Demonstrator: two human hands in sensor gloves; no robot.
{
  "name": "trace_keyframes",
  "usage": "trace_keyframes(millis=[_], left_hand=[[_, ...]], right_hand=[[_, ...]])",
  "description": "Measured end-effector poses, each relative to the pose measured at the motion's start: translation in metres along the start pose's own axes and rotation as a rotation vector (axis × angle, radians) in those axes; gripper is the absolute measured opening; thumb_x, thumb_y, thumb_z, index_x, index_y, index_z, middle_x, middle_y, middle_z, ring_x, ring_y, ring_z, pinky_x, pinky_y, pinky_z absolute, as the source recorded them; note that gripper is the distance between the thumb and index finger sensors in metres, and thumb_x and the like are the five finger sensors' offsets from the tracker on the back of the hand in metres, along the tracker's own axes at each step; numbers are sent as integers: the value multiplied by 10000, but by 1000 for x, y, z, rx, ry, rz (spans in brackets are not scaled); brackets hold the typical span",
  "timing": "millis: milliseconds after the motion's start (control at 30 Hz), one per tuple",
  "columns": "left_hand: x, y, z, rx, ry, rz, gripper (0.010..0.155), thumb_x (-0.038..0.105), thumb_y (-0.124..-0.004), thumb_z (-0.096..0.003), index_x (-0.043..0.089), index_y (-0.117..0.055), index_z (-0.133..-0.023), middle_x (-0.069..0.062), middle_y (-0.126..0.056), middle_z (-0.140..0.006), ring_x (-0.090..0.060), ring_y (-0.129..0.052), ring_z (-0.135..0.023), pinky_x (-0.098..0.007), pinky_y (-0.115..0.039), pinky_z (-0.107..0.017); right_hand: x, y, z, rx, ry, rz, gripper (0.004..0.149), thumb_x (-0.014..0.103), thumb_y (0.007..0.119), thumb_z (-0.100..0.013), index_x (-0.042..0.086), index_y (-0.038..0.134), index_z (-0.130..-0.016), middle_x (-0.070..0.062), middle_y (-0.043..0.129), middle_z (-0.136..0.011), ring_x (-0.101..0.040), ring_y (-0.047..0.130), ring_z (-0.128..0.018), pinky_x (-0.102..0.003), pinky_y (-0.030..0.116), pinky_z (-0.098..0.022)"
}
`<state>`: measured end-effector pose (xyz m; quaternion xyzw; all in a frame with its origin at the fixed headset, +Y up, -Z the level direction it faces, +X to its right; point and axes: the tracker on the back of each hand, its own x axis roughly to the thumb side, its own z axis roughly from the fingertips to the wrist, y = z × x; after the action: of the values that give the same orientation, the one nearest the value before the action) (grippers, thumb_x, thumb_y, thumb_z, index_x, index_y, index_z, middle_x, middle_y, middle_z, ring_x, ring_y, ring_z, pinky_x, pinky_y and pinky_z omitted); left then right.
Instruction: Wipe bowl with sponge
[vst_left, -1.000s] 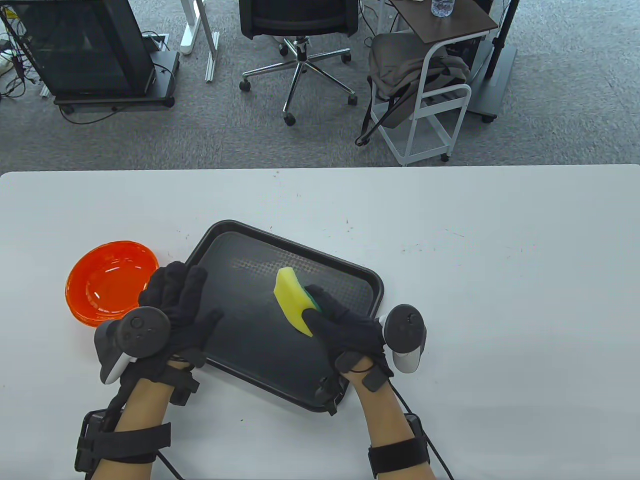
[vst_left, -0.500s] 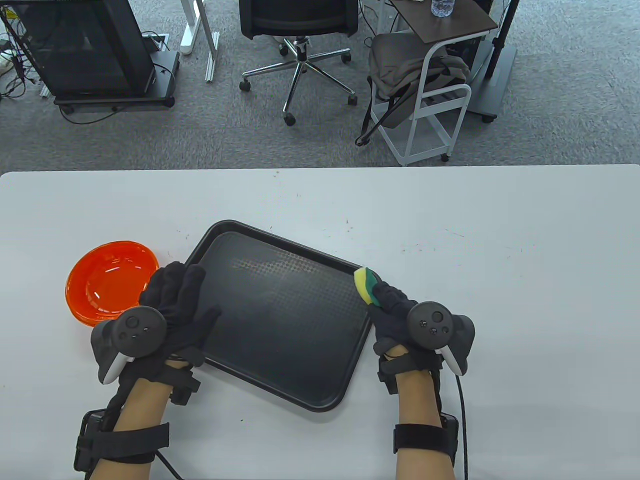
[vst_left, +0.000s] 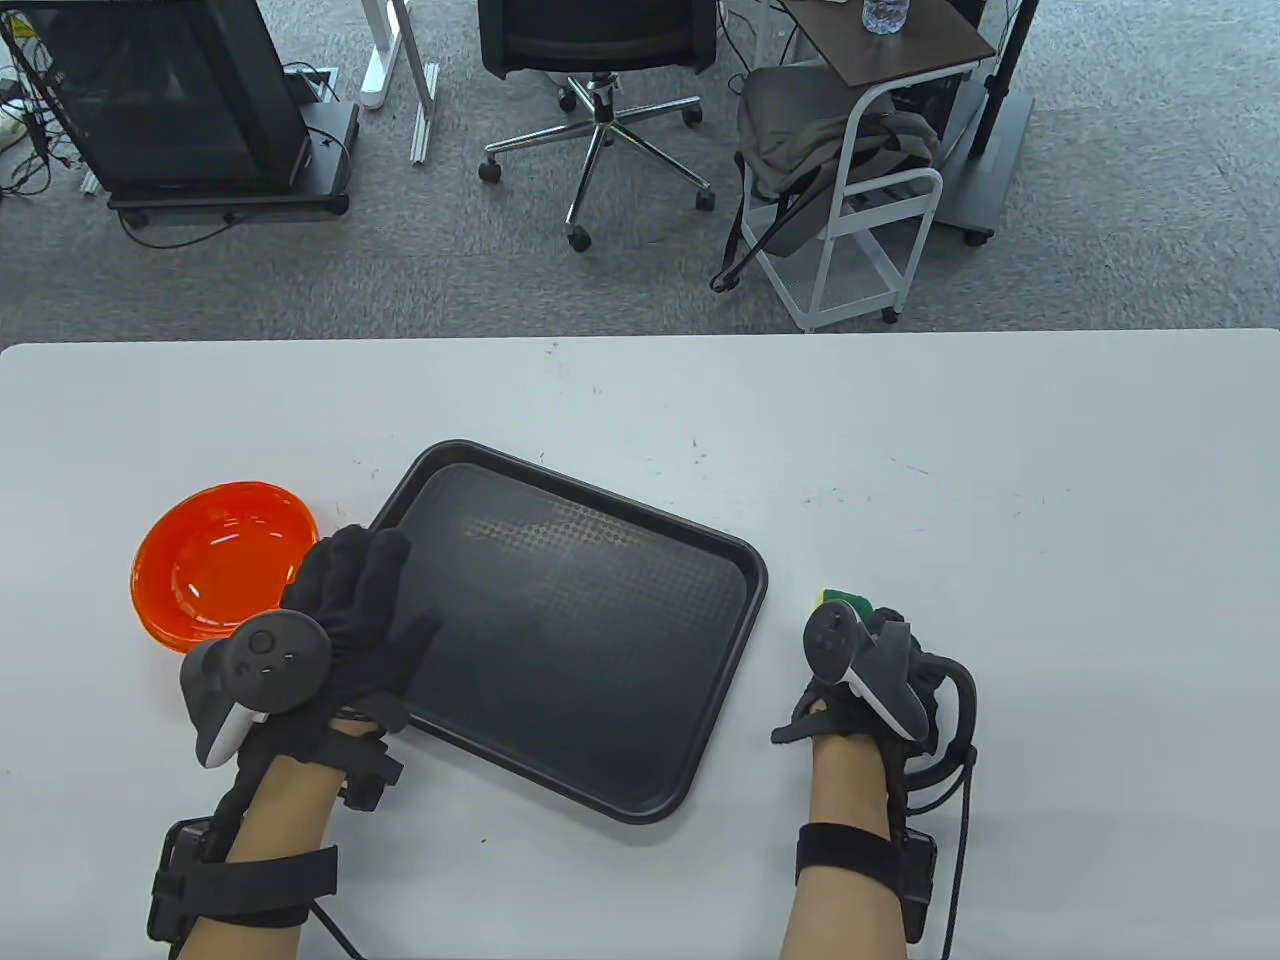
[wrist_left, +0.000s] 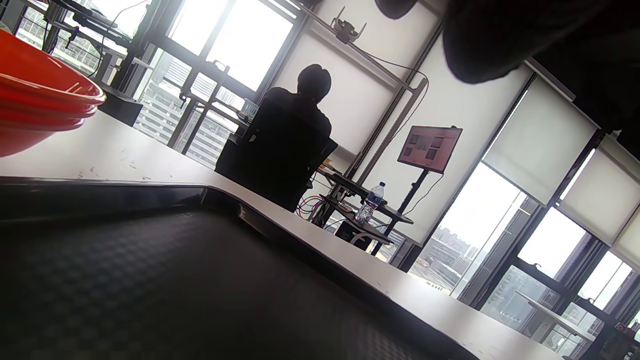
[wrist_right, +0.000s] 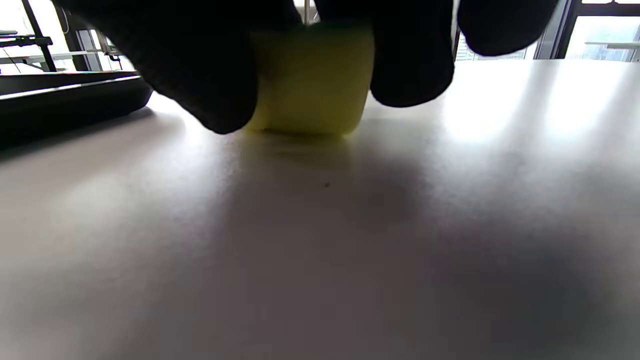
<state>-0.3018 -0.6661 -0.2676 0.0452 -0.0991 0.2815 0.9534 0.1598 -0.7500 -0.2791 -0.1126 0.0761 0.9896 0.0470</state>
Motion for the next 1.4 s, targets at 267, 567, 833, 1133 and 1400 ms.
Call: trace_keyframes(millis=[267, 567, 833, 1133, 1400], left_hand=[[0, 0, 0, -3, -1, 7, 760, 561, -788, -527, 391, -360, -1131, -45, -234, -1164, -441, -187, -1115, -699, -242, -720], [0, -1, 0, -6, 0, 11, 763, 560, -789, -527, 386, -360, -1132, -46, -223, -1163, -447, -179, -1112, -700, -243, -719], [1, -2, 0, -13, 1, 23, 765, 560, -789, -528, 385, -354, -1132, -43, -210, -1162, -447, -170, -1111, -698, -243, -721], [2, -2, -2, -7, -3, 9, 763, 554, -791, -528, 384, -358, -1132, -40, -208, -1162, -440, -165, -1113, -697, -240, -722], [2, -5, -2, -20, 6, -13, 764, 553, -797, -525, 387, -363, -1131, -32, -202, -1161, -431, -158, -1116, -696, -235, -722]], right_hand=[[-1, 0, 1, 26, 33, -78, 600, 549, 814, -533, 120, 671, -928, -301, 528, -1055, -501, 635, -838, -699, 513, -599], [22, -25, 14, -101, -38, -51, 596, 518, 781, -550, 125, 615, -966, -314, 492, -1058, -508, 610, -842, -696, 507, -596], [71, -57, 42, -262, -222, -16, 583, 508, 767, -560, 129, 607, -975, -313, 489, -1064, -521, 589, -863, -714, 485, -604], [111, -67, 65, -347, -451, -63, 604, 529, 753, -565, 148, 575, -999, -284, 425, -1107, -579, 407, -972, -807, 279, -616], [136, -61, 75, -296, -621, -116, 653, 567, 734, -569, 173, 498, -1032, -262, 305, -1136, -592, 214, -999, -785, 111, -574]])
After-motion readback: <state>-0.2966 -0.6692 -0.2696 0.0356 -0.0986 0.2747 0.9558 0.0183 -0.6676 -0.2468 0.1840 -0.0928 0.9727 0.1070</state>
